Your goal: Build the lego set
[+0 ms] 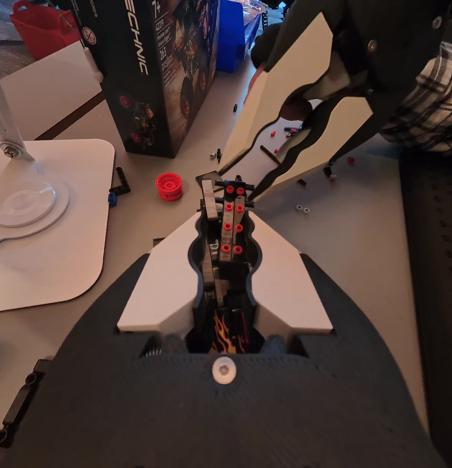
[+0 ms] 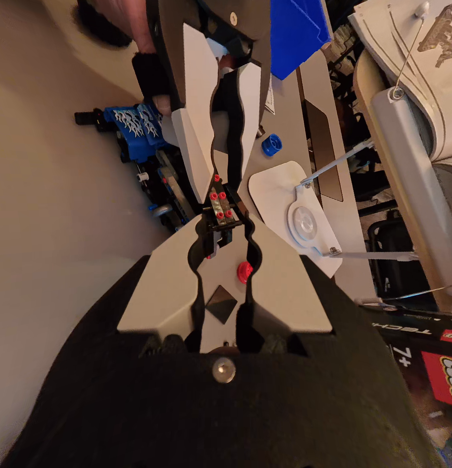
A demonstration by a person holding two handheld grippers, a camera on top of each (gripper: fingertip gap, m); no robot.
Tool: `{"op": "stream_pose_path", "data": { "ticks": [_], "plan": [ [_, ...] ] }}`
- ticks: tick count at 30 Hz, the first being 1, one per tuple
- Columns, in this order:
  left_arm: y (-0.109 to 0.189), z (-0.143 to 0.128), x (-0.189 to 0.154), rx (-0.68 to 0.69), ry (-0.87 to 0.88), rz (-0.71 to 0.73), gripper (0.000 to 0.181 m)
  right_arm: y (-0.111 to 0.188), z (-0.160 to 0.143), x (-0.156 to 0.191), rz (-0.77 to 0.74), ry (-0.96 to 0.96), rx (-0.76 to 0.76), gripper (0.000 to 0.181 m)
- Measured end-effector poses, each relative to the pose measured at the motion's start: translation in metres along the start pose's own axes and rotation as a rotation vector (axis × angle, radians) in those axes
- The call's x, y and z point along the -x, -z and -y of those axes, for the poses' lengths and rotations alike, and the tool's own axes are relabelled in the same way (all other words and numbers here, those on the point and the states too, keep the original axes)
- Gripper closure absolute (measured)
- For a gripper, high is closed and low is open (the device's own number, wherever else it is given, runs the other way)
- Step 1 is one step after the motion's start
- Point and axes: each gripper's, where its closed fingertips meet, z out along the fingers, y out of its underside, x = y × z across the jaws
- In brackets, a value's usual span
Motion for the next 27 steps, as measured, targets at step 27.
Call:
{"op": "stream_pose_path", "data": {
  "ticks": [27],
  "plan": [
    [0.0004, 0.0005, 0.0047, -0.002, 0.005, 0.039, 0.152, 0.0031, -0.0022, -0.0028, 0.097, -0.375, -0.107, 0.169]
  ]
}}
